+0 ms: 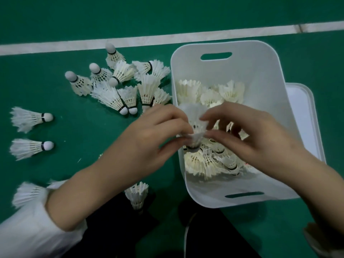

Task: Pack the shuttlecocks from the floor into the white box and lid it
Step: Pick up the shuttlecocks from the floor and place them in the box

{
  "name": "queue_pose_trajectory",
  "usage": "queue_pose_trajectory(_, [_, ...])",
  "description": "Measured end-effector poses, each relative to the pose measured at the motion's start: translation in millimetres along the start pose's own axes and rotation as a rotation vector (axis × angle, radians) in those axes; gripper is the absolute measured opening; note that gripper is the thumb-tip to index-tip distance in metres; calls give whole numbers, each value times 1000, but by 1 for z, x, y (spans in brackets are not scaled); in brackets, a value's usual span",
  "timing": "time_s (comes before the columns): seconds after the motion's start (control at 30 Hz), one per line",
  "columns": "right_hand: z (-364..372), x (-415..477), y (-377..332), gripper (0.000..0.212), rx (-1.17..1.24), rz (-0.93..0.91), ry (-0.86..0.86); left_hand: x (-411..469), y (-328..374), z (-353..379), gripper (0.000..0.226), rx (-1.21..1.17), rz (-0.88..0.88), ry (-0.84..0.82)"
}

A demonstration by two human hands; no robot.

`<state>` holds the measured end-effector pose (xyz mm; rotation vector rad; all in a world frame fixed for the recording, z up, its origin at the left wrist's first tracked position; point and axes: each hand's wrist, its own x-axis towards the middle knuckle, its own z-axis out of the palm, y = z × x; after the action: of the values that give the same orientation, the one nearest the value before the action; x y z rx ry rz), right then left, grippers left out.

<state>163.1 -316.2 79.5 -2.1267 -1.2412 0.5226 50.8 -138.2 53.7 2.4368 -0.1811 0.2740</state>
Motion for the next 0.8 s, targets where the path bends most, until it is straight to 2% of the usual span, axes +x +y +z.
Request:
queue_pose_trajectory(0.07, [-3, 2, 2, 16, -31, -20, 17, -2, 1, 2, 15, -41, 1, -22])
queue_pose_trajectory(0.17, [-11, -4, 7, 19, -44, -30, -5, -5, 0, -3, 21, -82, -17, 3])
queue_pose_trajectory(0.3, [-23, -29, 19, 23, -58, 51, -69, -12, -19, -13, 23, -64, -210, 58])
queue_pose_trajectory(0.37, [-20, -41, 28, 25, -40, 133, -118, -22, -35, -12, 14, -23, -381, -97])
queue_pose_trajectory(0.47, [4, -50, 46, 16, -137, 201, -201, -49, -61, 7, 18, 46, -570, -498])
queue_pose_trajectory(0.5, [15, -51, 52, 11, -194, 205, -238, -58, -67, 16, 20, 54, -594, -595])
queue_pose_trajectory(0.67, [51, -43, 67, 12, -362, 223, -460, -95, -85, 56, 36, 116, -624, -935])
queue_pose_trajectory(0.8, [52, -35, 65, 9, -394, 269, -562, -109, -85, 74, 32, 132, -587, -1051])
